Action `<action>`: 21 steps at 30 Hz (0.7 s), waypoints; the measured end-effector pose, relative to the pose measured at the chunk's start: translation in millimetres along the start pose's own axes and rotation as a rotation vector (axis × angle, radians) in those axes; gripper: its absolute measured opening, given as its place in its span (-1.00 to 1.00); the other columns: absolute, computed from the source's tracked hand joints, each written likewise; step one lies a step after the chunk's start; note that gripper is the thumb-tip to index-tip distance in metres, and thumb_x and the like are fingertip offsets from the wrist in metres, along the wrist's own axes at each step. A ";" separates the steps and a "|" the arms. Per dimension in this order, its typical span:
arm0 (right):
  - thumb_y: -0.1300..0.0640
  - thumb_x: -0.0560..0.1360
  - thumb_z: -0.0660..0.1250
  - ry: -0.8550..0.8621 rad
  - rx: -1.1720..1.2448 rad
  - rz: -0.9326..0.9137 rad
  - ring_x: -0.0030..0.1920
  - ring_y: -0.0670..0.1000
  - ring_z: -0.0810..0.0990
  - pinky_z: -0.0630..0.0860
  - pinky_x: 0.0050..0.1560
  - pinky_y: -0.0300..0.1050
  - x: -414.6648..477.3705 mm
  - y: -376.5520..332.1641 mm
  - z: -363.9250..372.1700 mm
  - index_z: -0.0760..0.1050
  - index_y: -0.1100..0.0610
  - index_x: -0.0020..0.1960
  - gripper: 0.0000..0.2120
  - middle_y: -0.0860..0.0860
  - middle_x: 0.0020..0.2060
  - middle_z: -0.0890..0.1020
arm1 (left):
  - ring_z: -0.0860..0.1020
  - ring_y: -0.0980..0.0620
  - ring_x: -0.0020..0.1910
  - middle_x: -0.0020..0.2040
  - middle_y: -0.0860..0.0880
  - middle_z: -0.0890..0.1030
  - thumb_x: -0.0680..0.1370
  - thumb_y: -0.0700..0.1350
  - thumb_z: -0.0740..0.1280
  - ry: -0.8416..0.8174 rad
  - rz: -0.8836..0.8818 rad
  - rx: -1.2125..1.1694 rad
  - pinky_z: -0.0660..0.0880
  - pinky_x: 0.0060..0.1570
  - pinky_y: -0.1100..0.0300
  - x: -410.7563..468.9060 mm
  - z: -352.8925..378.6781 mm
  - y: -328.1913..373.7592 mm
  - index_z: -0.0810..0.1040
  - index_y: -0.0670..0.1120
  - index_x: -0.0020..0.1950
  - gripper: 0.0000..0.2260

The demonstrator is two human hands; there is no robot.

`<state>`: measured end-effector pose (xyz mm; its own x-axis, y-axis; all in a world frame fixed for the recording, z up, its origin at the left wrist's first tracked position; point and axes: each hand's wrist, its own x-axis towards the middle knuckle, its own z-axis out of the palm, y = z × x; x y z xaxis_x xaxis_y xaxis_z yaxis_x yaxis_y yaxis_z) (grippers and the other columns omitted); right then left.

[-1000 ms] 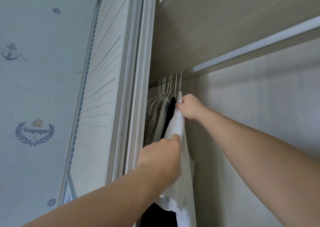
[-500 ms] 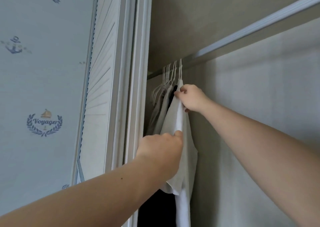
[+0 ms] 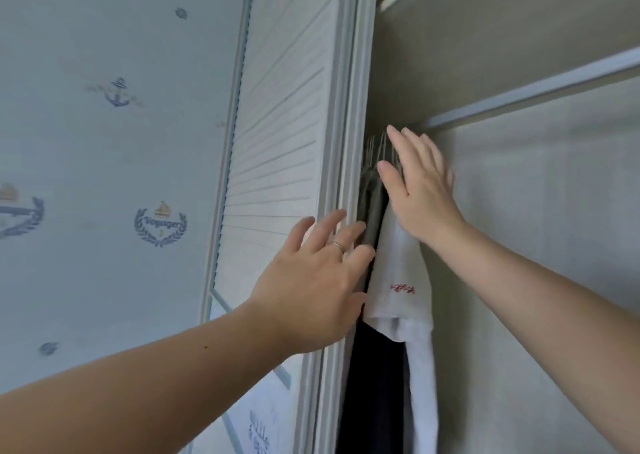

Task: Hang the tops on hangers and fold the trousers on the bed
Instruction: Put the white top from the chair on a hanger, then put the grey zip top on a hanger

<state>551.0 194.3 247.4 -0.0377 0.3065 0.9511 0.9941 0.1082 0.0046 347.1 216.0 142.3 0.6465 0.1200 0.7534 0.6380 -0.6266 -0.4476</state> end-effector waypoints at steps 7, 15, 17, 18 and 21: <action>-0.28 0.62 -0.12 -0.019 0.024 -0.134 0.62 0.06 -0.17 -0.16 0.55 0.30 -27.5 -155.4 0.3 -0.08 -0.13 0.63 -0.38 -0.05 0.64 -0.07 | 0.07 -0.22 0.62 0.63 -0.08 0.20 0.60 0.23 0.12 -0.001 -0.124 0.132 0.10 0.52 -0.26 -120.9 -95.9 -72.2 0.30 0.04 0.55 -0.45; -0.32 0.59 -0.14 -0.154 0.304 -0.260 0.62 0.06 -0.20 -0.16 0.53 0.32 -81.9 -372.4 28.7 -0.11 -0.11 0.63 -0.33 -0.05 0.64 -0.12 | -0.05 -0.18 0.64 0.68 -0.02 -0.05 0.62 0.26 0.07 -0.177 -0.318 0.317 0.06 0.54 -0.27 -316.9 -215.2 -149.4 0.08 0.06 0.65 -0.37; -0.32 0.60 -0.12 -0.200 0.387 -0.317 0.62 0.07 -0.20 -0.17 0.53 0.30 -98.7 -430.5 40.5 -0.10 -0.11 0.63 -0.34 -0.05 0.64 -0.12 | -0.07 -0.18 0.64 0.68 -0.01 -0.08 0.62 0.27 0.05 -0.227 -0.408 0.370 0.02 0.55 -0.26 -368.9 -249.0 -163.9 0.05 0.07 0.65 -0.36; -0.33 0.60 -0.12 -0.223 0.431 -0.345 0.62 0.06 -0.19 -0.18 0.53 0.29 -107.8 -458.9 46.0 -0.10 -0.11 0.63 -0.34 -0.05 0.64 -0.12 | -0.10 -0.17 0.64 0.68 -0.01 -0.10 0.61 0.27 0.03 -0.261 -0.451 0.397 -0.01 0.55 -0.26 -394.4 -266.1 -170.3 0.03 0.08 0.65 -0.36; -0.35 0.59 -0.13 -0.283 0.569 -0.435 0.62 0.04 -0.20 -0.21 0.54 0.25 -135.3 -541.0 61.1 -0.12 -0.13 0.63 -0.33 -0.08 0.63 -0.13 | -0.17 -0.14 0.64 0.68 0.00 -0.13 0.61 0.27 0.05 -0.360 -0.582 0.483 -0.08 0.56 -0.23 -467.8 -316.8 -185.3 -0.02 0.09 0.66 -0.34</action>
<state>12.1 152.1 97.3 -0.5142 0.3471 0.7843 0.6815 0.7205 0.1279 -206.0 32.0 25.4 0.2006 0.6124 0.7647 0.9671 0.0007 -0.2543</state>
